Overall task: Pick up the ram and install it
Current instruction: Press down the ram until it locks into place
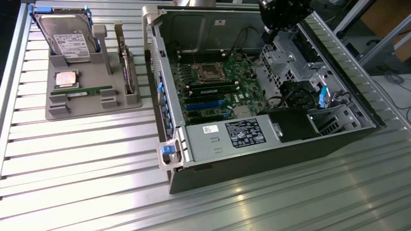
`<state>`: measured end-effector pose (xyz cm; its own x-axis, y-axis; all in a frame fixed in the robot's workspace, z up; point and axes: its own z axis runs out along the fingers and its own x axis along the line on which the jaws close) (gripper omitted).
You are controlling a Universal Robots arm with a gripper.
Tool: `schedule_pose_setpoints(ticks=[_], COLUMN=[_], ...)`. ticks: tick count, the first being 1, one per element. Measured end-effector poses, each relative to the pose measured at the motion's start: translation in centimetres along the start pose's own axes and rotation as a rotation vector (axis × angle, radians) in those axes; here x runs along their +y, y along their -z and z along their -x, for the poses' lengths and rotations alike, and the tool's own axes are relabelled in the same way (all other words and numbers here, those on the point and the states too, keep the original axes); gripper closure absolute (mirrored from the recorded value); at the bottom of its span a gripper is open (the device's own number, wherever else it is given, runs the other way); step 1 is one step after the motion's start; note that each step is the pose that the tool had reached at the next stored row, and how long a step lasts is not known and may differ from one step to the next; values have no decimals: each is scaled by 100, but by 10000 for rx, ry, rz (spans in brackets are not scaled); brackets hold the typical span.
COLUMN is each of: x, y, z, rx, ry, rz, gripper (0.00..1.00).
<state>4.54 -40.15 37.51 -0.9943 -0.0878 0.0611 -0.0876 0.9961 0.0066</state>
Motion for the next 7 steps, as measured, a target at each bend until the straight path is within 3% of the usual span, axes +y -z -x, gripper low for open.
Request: schedule_pose_setpoints(ticks=[7], x=[-1], y=[1], z=[-1], rx=[0], ry=[-41], rz=[2], gripper=[89])
